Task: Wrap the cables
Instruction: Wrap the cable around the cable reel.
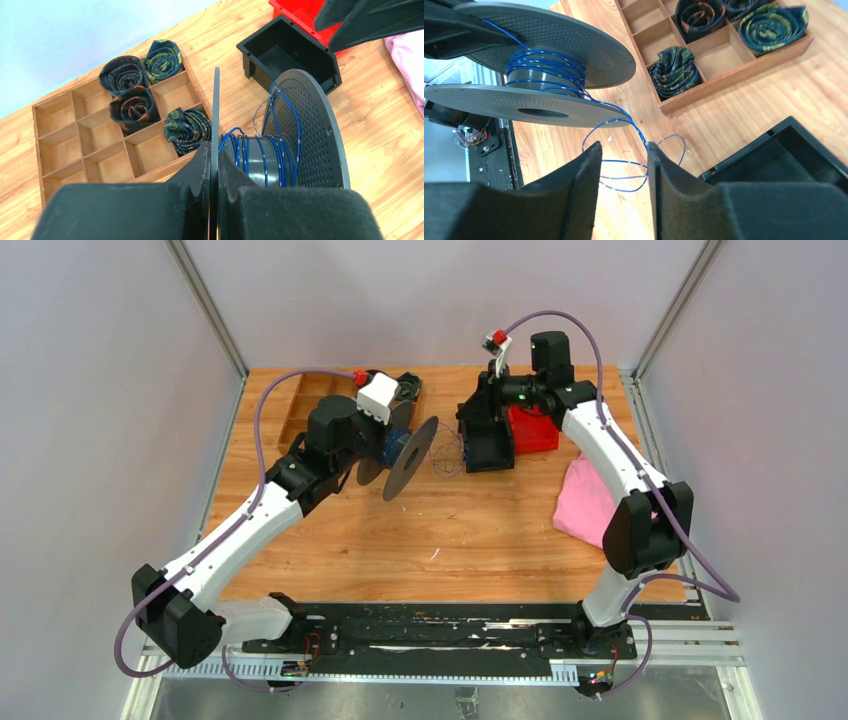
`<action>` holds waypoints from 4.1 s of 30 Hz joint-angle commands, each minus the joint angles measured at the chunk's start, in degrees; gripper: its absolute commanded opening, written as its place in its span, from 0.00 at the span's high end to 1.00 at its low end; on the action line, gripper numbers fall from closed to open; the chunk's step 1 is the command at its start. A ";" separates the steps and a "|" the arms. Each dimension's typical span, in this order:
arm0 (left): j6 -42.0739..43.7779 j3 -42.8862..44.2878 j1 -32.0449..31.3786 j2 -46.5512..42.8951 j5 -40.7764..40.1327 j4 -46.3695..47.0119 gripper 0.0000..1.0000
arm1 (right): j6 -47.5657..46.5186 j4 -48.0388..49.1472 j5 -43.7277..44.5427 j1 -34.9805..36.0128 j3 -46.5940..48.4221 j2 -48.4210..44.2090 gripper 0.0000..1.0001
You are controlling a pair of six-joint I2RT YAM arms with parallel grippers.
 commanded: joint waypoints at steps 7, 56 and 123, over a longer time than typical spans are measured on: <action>-1.96 4.50 0.36 -1.04 2.79 2.83 1.00 | -0.55 1.62 1.43 0.40 -0.92 -0.75 0.53; -6.25 6.03 2.55 0.42 7.54 2.35 1.00 | -5.34 8.95 3.09 7.10 -6.48 9.55 0.74; -22.74 5.65 16.70 -2.81 21.28 5.71 1.00 | -5.31 11.65 10.53 6.43 -18.74 -4.93 0.42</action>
